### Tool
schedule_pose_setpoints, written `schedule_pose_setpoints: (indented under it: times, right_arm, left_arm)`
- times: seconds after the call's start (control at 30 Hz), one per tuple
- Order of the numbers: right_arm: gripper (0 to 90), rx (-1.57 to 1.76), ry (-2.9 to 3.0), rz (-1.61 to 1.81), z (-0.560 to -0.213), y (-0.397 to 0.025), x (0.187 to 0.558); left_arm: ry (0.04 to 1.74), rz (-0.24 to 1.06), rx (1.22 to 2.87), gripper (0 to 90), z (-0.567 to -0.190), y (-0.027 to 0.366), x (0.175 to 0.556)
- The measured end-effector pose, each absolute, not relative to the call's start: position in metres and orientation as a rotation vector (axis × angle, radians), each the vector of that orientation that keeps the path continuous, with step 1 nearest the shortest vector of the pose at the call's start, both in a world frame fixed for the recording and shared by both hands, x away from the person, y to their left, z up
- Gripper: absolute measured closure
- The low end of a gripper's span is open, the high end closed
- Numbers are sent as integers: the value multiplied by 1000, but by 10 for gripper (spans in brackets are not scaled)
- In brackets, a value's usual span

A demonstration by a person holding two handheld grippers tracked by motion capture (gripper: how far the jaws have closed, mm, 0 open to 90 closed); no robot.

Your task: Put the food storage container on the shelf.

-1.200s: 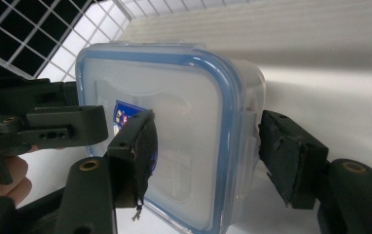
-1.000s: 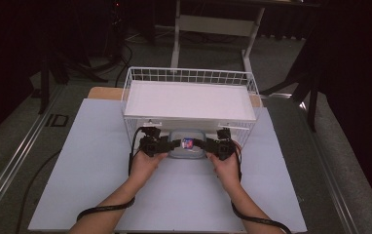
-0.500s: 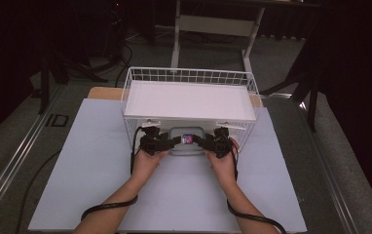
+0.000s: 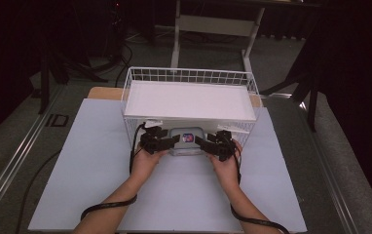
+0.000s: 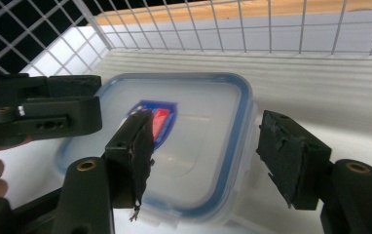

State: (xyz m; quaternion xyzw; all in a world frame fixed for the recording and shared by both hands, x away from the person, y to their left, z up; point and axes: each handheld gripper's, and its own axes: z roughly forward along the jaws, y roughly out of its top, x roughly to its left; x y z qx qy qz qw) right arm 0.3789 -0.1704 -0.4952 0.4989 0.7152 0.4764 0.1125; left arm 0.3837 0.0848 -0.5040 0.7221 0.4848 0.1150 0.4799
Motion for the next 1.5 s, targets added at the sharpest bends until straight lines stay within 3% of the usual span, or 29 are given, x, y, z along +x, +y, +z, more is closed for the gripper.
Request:
schedule_pose_setpoints:
  times: [0.5,0.6,0.7,0.8,0.93,1.1,1.23,1.37,1.5]
  right_arm:
    - [422,1318,2172,1409,-490,-166,334]
    - [495,1317,2166,1392,-490,-165,331]
    - [662,1289,2190,1341,-494,-159,326]
    - [892,1245,2215,1300,-499,-154,325]
    - [900,1237,2259,1262,-507,-148,327]
    - [900,1245,2267,1241,-513,-144,331]
    - [900,1239,2269,1232,-515,-141,334]
    - [900,1246,2261,1245,-517,-134,339]
    - [900,1231,2257,1252,-516,-130,343]
  left_arm:
    - [1121,274,1819,399,-492,118,333]
    - [1110,261,1817,398,-492,122,324]
    - [1080,277,1839,397,-491,124,311]
    - [1067,271,1861,397,-492,123,302]
    - [1030,304,1903,393,-497,118,294]
    - [1008,251,1870,367,-500,120,293]
    - [963,210,1841,263,-501,123,292]
    - [924,268,1834,181,-504,124,291]
    - [935,348,1861,40,-508,123,291]
